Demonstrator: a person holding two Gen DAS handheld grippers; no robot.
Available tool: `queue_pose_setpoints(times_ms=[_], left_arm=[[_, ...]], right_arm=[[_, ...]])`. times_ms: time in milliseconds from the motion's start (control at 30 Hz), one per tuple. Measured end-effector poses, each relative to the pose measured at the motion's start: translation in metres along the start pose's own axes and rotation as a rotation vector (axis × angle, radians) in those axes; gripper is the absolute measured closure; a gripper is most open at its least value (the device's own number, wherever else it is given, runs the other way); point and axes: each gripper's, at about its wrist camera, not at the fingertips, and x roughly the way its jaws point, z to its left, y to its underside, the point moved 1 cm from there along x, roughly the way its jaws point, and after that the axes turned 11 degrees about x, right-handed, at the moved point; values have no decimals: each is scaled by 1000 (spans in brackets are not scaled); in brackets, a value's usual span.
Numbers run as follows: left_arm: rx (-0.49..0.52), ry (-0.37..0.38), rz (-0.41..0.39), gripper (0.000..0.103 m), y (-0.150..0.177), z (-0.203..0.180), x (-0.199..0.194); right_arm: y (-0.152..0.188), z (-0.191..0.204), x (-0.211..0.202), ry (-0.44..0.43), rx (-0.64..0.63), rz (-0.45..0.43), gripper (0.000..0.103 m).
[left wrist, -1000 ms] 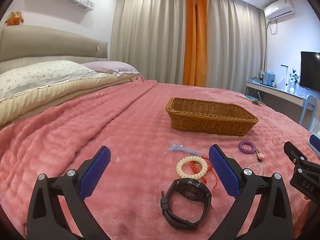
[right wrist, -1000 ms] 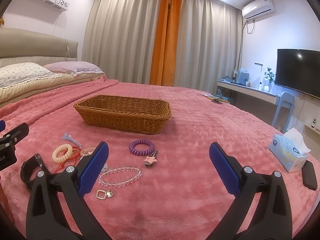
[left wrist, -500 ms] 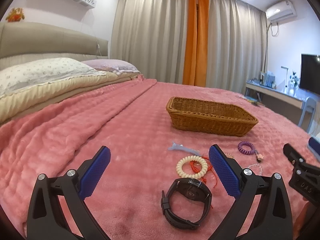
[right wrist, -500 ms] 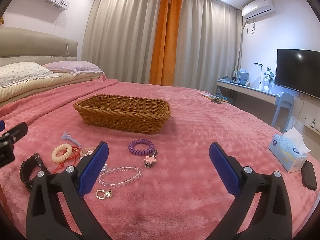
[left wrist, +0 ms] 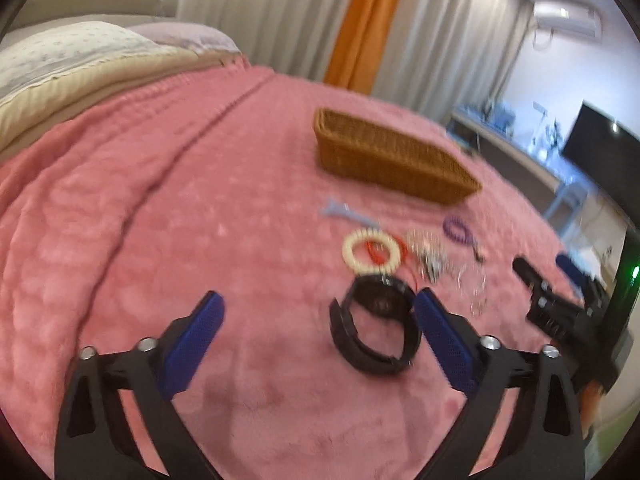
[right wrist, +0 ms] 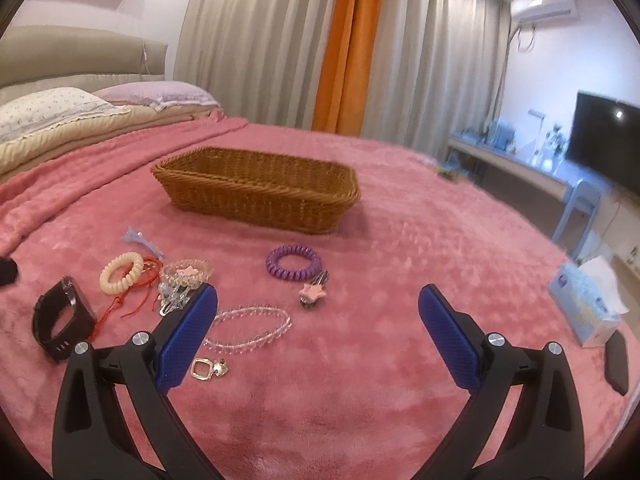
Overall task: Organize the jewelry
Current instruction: 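Grasp the black watch with the left tool while the right tool grasps the purple coil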
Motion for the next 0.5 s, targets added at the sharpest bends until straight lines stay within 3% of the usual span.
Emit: queue_pose_setpoints(times_ms=[100,333,500], left_arm=[[10,33,86,26,-6,0,12],[40,119,207,46,-20,2,40],[74,152,274,64,-25,1,58]], right_arm=[[-5,-11,6,-62,28,73,12],[-33,-33,54,-133,36,307,52],[-47,-31,104,-158,44,404,69]])
